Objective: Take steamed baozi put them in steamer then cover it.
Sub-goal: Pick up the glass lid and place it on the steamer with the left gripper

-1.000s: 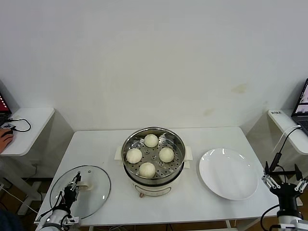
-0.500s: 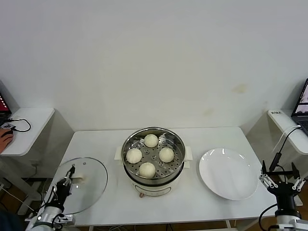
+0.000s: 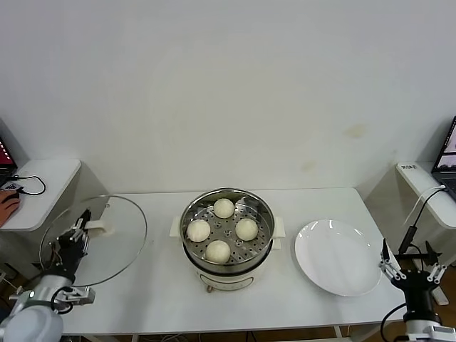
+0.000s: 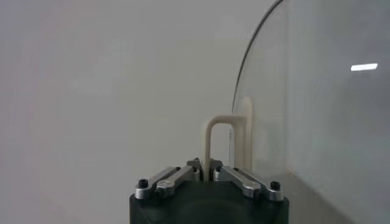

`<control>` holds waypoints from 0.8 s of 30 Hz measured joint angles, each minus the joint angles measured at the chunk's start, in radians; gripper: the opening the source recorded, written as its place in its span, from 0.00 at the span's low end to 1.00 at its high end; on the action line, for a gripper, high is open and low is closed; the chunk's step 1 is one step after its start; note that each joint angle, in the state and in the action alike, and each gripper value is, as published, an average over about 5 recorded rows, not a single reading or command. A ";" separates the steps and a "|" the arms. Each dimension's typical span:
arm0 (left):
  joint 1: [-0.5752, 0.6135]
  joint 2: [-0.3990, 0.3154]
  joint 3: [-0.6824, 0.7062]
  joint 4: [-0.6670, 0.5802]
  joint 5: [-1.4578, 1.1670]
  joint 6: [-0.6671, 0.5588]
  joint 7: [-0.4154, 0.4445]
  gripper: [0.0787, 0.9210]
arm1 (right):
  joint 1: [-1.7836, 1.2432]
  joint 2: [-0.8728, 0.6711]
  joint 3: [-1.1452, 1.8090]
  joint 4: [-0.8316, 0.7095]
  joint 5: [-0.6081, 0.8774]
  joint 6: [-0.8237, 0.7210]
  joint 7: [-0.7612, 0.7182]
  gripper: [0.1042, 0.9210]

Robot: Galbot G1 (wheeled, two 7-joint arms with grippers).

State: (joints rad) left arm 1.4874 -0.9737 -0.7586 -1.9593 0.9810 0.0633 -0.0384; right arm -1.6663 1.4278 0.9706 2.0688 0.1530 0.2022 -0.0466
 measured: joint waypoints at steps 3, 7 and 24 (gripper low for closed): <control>-0.016 0.027 0.031 -0.042 -0.019 0.032 0.029 0.08 | -0.004 0.006 -0.009 0.004 -0.010 0.001 0.001 0.88; -0.060 0.059 0.098 -0.079 -0.043 0.079 0.060 0.08 | -0.005 0.016 -0.022 0.009 -0.026 0.003 0.003 0.88; -0.387 -0.001 0.483 -0.064 0.016 0.294 0.205 0.08 | 0.014 0.077 -0.097 0.000 -0.142 0.017 0.011 0.88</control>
State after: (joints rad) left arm 1.1000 -0.9746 -0.2751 -2.0233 0.9970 0.3573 0.1661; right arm -1.6523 1.5047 0.8736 2.0688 0.0107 0.2190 -0.0352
